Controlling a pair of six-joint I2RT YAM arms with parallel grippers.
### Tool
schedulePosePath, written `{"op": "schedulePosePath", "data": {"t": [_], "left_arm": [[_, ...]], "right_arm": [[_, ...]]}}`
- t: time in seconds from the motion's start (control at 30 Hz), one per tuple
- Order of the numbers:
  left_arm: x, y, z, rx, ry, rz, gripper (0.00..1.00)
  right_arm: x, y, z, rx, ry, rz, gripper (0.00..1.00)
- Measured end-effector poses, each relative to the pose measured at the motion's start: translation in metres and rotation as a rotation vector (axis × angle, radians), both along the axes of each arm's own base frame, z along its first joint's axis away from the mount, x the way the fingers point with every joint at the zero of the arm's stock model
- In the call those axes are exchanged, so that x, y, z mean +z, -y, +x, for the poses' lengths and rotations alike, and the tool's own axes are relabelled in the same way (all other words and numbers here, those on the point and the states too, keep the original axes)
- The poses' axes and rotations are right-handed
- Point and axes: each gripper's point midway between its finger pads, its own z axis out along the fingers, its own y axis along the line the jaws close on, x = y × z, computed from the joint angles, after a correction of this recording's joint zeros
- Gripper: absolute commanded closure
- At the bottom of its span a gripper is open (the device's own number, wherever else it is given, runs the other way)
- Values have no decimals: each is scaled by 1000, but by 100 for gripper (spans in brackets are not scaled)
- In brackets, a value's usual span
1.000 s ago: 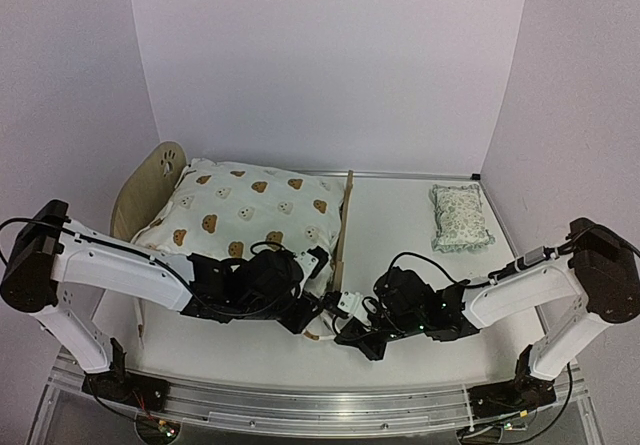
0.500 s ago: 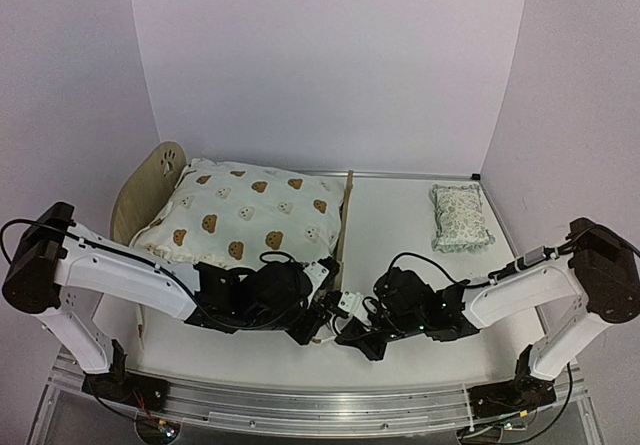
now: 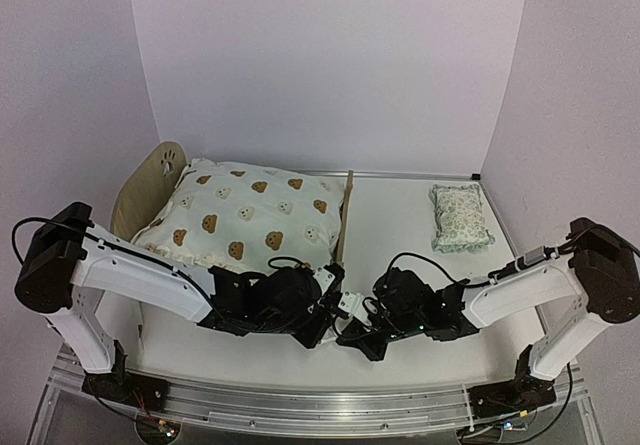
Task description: Set up the pet bed
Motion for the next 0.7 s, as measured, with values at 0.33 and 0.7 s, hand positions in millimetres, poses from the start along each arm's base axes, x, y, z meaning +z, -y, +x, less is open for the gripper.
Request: {"op": "schedulePosePath", "data": {"t": [0.33, 0.7], "left_arm": [[1, -5, -2, 50, -13, 28, 70], [31, -37, -16, 121, -54, -27, 47]], "right_arm": [[1, -1, 0, -1, 1, 5, 100], [7, -6, 2, -18, -12, 23, 100]]}}
